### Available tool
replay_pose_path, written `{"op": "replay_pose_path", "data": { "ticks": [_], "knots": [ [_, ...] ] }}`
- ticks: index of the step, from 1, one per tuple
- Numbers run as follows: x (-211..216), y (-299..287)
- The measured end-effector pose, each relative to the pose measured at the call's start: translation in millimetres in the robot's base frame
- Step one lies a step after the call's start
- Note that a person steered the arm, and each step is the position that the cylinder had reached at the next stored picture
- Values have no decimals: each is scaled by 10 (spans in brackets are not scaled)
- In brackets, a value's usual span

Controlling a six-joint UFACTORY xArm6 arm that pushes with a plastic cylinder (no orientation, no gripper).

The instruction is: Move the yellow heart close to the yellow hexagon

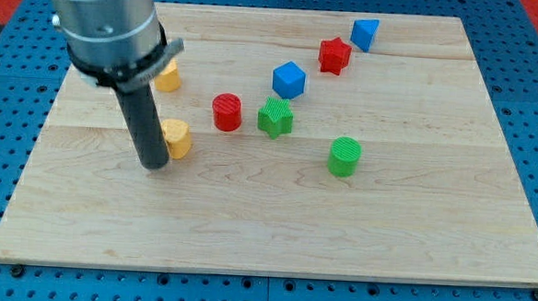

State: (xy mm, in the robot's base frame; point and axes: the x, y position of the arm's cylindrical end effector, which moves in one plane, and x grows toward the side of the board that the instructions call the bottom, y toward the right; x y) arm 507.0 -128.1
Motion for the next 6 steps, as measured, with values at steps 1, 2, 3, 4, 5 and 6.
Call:
{"op": "replay_pose_path", "data": {
  "ticks": [1, 2, 3, 4, 5, 6],
  "knots": [
    [1, 221],
    [-403, 239],
    [-661, 95],
    [-332, -93],
    [-409, -251],
    [-724, 7]
  ]
}}
